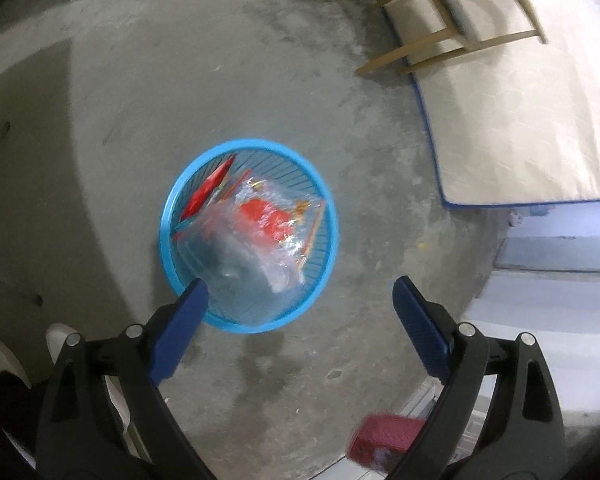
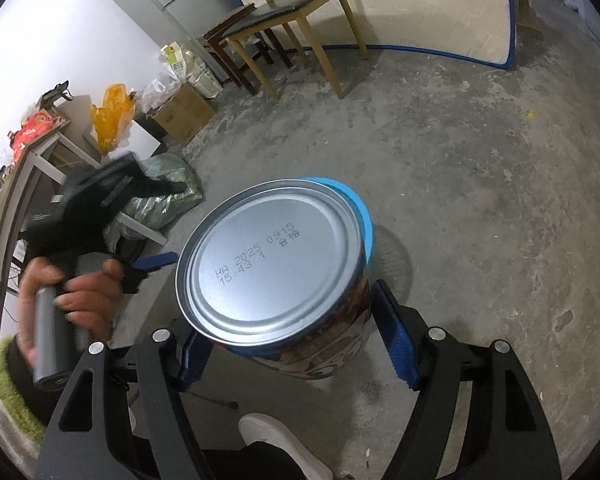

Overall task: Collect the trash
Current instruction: 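Open the right gripper to drop the red can into the wastebasket, then move the right gripper to the table and grasp the pink mesh scrubber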

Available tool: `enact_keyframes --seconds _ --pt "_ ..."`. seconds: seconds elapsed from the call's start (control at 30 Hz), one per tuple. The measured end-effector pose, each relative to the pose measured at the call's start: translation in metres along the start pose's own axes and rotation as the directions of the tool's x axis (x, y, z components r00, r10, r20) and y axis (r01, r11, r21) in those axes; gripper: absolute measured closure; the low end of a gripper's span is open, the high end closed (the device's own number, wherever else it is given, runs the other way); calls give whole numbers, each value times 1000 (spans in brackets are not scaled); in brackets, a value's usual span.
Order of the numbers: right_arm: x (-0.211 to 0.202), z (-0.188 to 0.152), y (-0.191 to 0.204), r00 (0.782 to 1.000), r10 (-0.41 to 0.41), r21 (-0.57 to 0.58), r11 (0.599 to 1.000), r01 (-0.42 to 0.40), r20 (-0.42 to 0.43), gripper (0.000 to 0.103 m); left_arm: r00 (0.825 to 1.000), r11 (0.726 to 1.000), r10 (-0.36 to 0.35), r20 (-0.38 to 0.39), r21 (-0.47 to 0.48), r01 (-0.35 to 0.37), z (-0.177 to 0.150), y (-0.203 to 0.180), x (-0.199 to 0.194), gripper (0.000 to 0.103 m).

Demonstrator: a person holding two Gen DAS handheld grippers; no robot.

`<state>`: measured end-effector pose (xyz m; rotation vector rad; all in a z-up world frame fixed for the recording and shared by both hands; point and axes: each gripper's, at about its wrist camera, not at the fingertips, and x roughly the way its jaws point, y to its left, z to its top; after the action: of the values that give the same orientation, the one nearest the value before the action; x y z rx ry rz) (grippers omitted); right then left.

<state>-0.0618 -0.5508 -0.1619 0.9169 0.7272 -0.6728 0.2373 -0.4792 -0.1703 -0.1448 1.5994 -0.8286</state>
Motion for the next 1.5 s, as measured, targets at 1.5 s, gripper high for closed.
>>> enact_keyframes --seconds 1.5 --pt "41 82 109 975 211 -84 973 -216 -69 27 805 953 290 518 -79 -292 -210 212 -375 14"
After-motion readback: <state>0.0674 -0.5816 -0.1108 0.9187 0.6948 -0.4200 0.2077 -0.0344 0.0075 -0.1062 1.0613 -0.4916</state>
